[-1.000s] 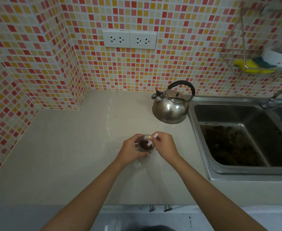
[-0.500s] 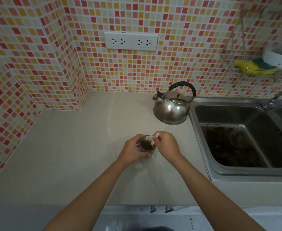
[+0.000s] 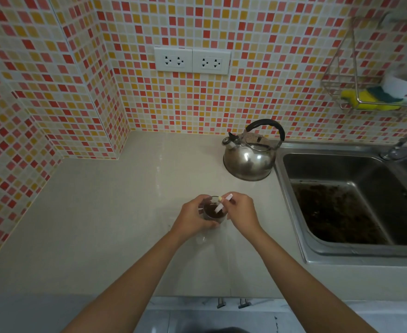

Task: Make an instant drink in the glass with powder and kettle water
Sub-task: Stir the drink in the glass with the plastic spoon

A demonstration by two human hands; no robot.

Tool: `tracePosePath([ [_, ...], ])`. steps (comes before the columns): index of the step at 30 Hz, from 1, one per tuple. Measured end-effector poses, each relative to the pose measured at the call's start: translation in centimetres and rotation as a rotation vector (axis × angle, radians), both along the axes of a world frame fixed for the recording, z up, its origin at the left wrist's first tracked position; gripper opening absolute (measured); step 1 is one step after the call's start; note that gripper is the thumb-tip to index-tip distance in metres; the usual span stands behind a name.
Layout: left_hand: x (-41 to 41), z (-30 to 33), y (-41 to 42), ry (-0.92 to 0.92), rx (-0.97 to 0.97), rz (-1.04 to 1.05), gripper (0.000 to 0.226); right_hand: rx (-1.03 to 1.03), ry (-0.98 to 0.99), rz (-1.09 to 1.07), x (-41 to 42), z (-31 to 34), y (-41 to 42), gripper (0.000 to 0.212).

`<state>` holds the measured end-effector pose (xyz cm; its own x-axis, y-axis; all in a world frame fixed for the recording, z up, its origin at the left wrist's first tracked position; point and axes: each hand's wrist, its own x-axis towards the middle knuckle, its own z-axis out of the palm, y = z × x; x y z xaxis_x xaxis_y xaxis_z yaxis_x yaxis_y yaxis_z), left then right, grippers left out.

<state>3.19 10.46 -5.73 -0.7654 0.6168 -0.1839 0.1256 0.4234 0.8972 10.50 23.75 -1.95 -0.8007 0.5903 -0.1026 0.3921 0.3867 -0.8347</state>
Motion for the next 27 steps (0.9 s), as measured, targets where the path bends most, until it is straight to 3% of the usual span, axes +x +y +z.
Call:
tracePosePath([
  [4, 0.1, 0.3, 0.1, -0.012, -0.005, 0.003, 0.078, -0.045, 0.061, -0.088, 0.1, 0.9, 0.3, 0.017],
  [9, 0.1, 0.4, -0.1, -0.016, 0.003, 0.006, 0.076, 0.121, 0.100, 0.089, 0.7, 2.2, 0.4, 0.017],
  [14, 0.2, 0.6, 0.0, -0.003, -0.012, -0.007, 0.073, 0.152, -0.004, 0.265, 0.5, 1.3, 0.5, 0.019],
  [20, 0.2, 0.5, 0.0, -0.006, -0.024, 0.015, 0.078, 0.017, -0.023, 0.015, 0.2, 0.0, 1.1, 0.015],
  [27, 0.4, 0.8, 0.1, -0.005, -0.029, 0.024, 0.078, 0.064, -0.021, -0.003, 0.0, 0.4, 1.1, 0.021],
])
